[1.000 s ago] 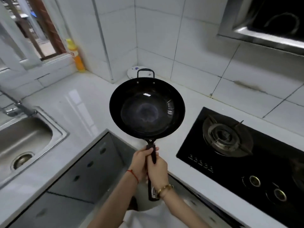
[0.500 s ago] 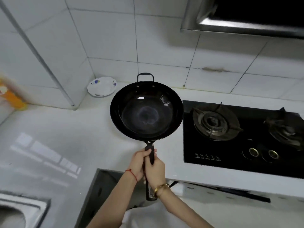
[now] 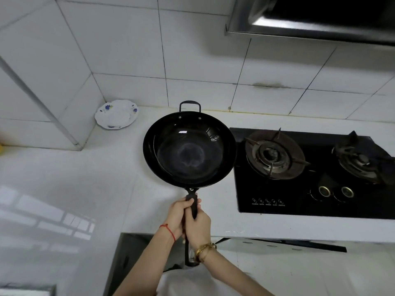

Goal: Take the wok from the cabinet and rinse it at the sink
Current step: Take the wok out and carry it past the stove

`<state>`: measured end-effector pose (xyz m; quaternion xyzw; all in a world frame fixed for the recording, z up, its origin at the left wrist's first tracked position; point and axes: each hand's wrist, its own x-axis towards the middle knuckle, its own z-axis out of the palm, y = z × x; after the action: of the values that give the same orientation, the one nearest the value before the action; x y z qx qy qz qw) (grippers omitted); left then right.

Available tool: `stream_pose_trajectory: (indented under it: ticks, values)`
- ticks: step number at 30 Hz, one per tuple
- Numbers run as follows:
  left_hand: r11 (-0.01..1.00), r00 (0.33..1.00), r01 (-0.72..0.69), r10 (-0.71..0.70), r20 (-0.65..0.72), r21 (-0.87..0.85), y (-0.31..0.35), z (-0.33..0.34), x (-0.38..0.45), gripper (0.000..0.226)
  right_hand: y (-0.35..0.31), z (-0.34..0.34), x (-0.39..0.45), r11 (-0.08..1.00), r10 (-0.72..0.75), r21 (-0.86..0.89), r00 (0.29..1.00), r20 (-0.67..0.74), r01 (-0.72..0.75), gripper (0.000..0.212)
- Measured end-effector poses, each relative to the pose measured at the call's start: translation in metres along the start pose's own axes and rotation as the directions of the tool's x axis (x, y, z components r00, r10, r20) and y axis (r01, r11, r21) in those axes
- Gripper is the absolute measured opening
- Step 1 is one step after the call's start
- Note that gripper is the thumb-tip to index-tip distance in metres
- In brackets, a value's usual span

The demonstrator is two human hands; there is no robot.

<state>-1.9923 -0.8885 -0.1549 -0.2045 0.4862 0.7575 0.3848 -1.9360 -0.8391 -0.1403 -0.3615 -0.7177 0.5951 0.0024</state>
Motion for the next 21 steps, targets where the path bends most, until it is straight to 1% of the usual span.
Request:
stream_pose_trajectory:
  ticks: [4,11,16,21]
  values:
    - [1.000,1.000,0.020,-0.020,0.019,-0.023,0.000,-0.003,0.002,0.029,0.001,0.002,0.002,1.000,-0.002,-0.014,1.000,0.006,0.003,0.025]
    - [0.998,0.999,0.032,-0.030,0.041,-0.046,-0.002,-0.007,0.008,0.029,0.006,0.006,0.006,0.999,0.036,0.019,0.999,0.013,-0.037,0.026]
    - [0.999,0.999,0.032,-0.032,0.027,-0.017,-0.004,-0.007,0.011,0.030,0.008,0.006,0.008,1.000,0.026,0.017,1.000,0.000,-0.026,0.025]
    - [0.999,0.999,0.030,-0.030,0.025,-0.010,-0.003,-0.008,0.009,0.031,0.010,0.005,0.011,1.000,0.025,0.014,0.999,0.037,-0.025,0.024]
